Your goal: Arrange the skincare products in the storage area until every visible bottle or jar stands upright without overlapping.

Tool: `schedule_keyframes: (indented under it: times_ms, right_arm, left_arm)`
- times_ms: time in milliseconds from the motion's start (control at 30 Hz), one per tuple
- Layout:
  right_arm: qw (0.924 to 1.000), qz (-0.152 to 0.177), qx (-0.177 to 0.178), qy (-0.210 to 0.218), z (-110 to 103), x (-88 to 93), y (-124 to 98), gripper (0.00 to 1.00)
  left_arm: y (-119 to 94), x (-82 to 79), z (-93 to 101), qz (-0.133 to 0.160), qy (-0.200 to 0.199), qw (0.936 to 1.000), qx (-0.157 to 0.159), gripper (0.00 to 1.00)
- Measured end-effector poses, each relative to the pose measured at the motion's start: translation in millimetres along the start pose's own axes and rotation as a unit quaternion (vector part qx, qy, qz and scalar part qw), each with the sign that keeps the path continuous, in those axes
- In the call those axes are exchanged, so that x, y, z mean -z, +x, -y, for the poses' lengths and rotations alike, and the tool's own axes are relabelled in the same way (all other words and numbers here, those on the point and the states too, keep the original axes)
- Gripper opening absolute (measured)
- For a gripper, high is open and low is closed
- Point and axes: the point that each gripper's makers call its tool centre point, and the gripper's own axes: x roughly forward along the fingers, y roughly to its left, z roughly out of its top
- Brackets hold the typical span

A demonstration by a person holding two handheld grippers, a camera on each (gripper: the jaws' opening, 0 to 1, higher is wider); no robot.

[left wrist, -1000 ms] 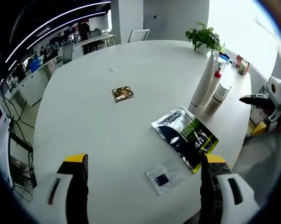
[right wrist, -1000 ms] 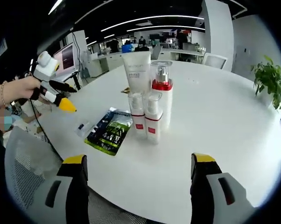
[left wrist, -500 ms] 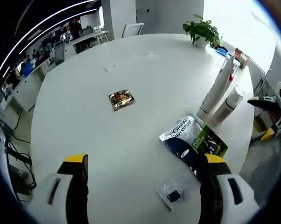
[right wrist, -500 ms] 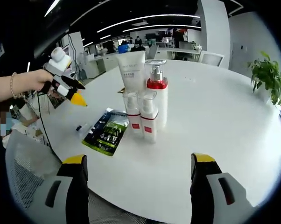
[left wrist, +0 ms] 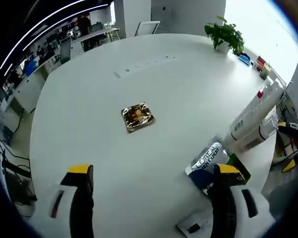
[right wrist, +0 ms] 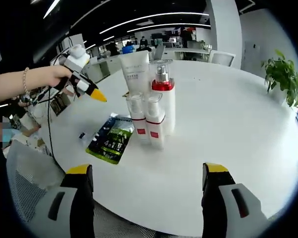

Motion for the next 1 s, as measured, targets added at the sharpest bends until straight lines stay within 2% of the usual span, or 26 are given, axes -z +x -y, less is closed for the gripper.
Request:
schedule_keyframes:
  times_ms: [167, 367, 533, 767, 900, 1000]
  right_arm:
    - [1.0, -0.003, 0.001, 0.007, 1, 1.4, 0, 0.91]
    - [0.9999, -0.006, 0.004, 0.013, 2, 1.8, 0, 0.91]
    - [0.9999, -0.013, -0.003, 0.009, -1, 3.6, -1, 0.91]
    - [0.9997, -0.02, -0.007, 0.015, -1, 5.7, 0, 0.9]
    - [0.9996, -0.021, -0.008, 0.018, -1, 6.1, 0, 0.91]
    - [0.9996, -0.022, -0.007, 0.018, 0, 6.6, 0, 0.91]
  left_arm:
    - [8, -6.5, 0.8, -0.011, 0.002, 0.9999, -0.002, 0.99]
    - [30, -28.9, -10.2, -0.02, -0.012, 0.9997, -0.009, 0.99]
    - [40, -31.4, -10.7, -0.029, -0.032, 0.9989, -0.021, 0.98]
    - [57, -36.1, -13.5, -0.037, -0.039, 0.9982, -0.027, 0.94]
    - [67, -31.8, -14.9, -0.052, -0.044, 0.9972, -0.028, 0.92]
    - [70, -31.7, -11.4, -0.056, -0.069, 0.9958, -0.022, 0.88]
